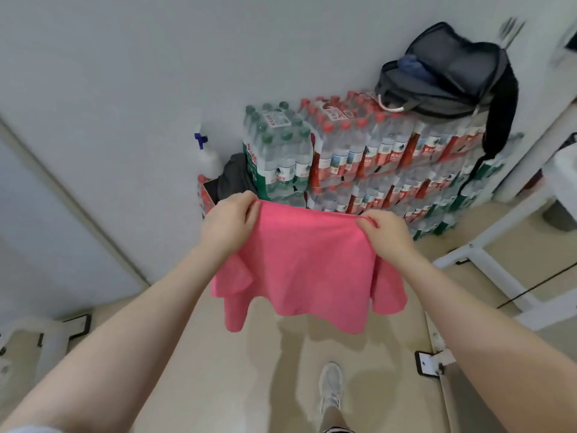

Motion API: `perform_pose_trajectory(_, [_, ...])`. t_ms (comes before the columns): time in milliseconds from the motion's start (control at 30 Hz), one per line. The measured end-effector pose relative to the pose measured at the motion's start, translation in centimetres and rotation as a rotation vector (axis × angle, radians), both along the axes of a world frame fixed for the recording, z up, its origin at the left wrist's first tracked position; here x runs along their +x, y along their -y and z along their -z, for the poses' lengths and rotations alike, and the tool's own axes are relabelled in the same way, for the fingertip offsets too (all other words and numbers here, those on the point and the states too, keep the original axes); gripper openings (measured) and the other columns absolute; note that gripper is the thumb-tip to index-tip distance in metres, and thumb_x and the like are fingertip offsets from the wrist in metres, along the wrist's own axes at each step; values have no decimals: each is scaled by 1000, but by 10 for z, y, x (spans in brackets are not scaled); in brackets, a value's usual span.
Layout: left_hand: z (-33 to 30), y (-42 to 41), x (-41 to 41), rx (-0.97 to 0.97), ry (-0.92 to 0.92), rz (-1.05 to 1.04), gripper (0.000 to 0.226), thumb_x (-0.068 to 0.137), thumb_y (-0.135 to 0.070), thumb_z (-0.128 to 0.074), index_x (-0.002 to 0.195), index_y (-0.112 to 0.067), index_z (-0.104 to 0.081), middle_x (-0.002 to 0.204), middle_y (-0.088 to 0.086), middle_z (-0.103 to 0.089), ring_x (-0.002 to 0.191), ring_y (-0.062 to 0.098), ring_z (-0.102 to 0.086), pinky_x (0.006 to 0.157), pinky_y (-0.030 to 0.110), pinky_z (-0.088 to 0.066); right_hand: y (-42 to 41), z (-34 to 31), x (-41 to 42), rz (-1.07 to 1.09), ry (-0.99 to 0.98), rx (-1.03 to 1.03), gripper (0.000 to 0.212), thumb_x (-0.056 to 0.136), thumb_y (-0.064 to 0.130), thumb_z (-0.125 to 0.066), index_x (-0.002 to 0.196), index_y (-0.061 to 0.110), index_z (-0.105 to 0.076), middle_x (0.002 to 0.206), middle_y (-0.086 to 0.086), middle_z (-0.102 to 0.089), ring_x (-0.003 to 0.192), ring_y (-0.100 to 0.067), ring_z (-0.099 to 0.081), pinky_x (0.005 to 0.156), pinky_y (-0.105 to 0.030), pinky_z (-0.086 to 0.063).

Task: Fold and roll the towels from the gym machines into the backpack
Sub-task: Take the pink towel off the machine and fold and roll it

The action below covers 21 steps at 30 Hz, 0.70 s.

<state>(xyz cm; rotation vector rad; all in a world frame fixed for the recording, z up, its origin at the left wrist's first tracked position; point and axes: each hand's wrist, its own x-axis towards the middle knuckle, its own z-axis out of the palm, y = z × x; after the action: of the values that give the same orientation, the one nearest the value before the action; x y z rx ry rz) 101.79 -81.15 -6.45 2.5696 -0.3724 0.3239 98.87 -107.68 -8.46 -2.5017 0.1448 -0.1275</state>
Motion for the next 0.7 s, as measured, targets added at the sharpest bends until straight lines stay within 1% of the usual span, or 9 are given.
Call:
perform_pose_trajectory(67, [-6,23,41,18,-3,-19,52,83,-46,-22,91,-7,-56,87,13,-64,84,34,-59,73,46,-48,27,-11,40,-24,13,6,24,95,13,-42,102,6,-64,102,-8,-65,95,-23,-57,71,-26,-34])
perform_pose_trajectory(133, [-16,49,81,38,6,-46,43,91,-40,-29,94,-6,-56,88,15,-65,84,35,-59,71,43,-47,54,-26,83,-48,40,6,26,96,10,-38,108,9,-61,104,-7,-64,90,-19,-55,69,-26,-35])
perform_pose_trajectory(200, [-23,71,117,41,10,-96,31,96,-29,-37,95,-4,-55,89,17,-64,84,35,-58,66,39,-43,76,-41,125,-45,86,57,25,96,11,-37,107,10,-60,99,-5,-64,82,-16,-54,63,-26,-39])
perform_pose_trajectory(267, [-25,86,151,3,13,-142,27,96,-23,-40,92,-1,-55,86,18,-63,81,35,-58,65,40,-44,93,-51,166,-28,124,98,21,96,15,-43,102,8,-61,94,-6,-64,82,-17,-54,65,-27,-38])
perform_pose_trajectory(333, [-24,91,183,-28,-18,-158,22,92,-14,-42,81,2,-50,78,22,-61,72,35,-55,63,41,-42,104,-57,202,-4,128,88,18,94,21,-49,97,9,-62,90,-3,-62,82,-15,-52,64,-26,-34])
perform_pose_trajectory(433, [-24,93,227,32,-132,-144,16,85,-9,-39,70,-4,-43,64,15,-53,64,27,-44,59,32,-26,114,-58,253,-35,155,24,17,92,22,-50,97,15,-65,92,1,-65,84,-12,-53,68,-26,-36])
perform_pose_trajectory(500, [-26,91,256,22,-154,-152,13,83,-1,-40,73,-3,-48,65,7,-50,68,24,-42,61,30,-24,117,-61,285,-53,199,-13,18,91,22,-50,98,17,-66,95,0,-68,88,-16,-58,73,-29,-41])
perform_pose_trajectory(600, [-29,92,303,-39,-84,-180,14,82,6,-40,82,2,-53,76,15,-53,73,26,-46,62,29,-25,116,-66,338,-94,266,-131,20,90,22,-51,99,17,-68,95,-4,-71,93,-24,-60,78,-33,-43])
perform_pose_trajectory(700, [-28,94,352,-84,-44,-199,26,86,4,-41,104,2,-59,94,20,-62,89,33,-56,69,30,-34,106,-68,395,-100,335,-235,21,90,24,-51,100,17,-69,96,-7,-71,95,-30,-60,79,-34,-43])
